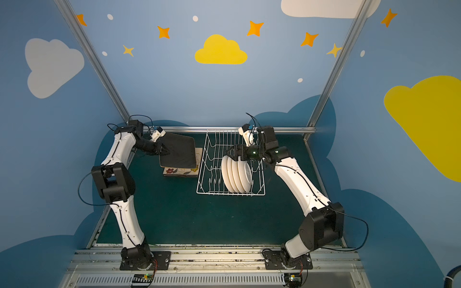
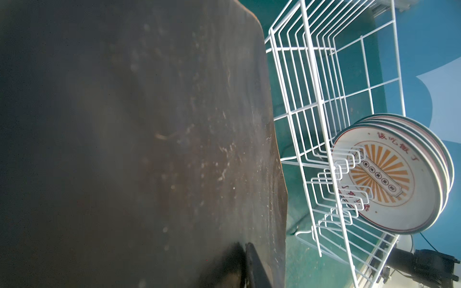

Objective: Unload the plates from the dish rack
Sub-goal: Place the plate among the plates.

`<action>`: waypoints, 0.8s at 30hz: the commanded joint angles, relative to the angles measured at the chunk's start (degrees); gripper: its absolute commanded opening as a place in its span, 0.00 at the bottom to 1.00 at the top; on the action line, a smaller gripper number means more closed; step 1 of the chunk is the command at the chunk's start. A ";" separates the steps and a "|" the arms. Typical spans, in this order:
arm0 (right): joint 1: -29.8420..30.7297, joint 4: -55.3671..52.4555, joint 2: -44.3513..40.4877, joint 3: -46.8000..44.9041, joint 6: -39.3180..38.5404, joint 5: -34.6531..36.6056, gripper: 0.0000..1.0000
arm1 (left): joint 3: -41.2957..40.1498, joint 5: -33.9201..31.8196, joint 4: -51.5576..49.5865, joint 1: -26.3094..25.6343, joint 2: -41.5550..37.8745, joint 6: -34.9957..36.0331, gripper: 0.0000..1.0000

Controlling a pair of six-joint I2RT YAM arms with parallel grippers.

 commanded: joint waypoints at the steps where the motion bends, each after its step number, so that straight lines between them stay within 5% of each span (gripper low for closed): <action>1: 0.40 -0.37 0.77 1.86 0.61 -0.66 0.88 | 5.78 6.71 -3.31 -0.06 1.66 2.46 0.03; 24: 1.42 -3.01 6.80 7.37 0.95 -3.42 0.88 | 16.50 0.61 -10.63 -1.45 12.75 8.00 0.03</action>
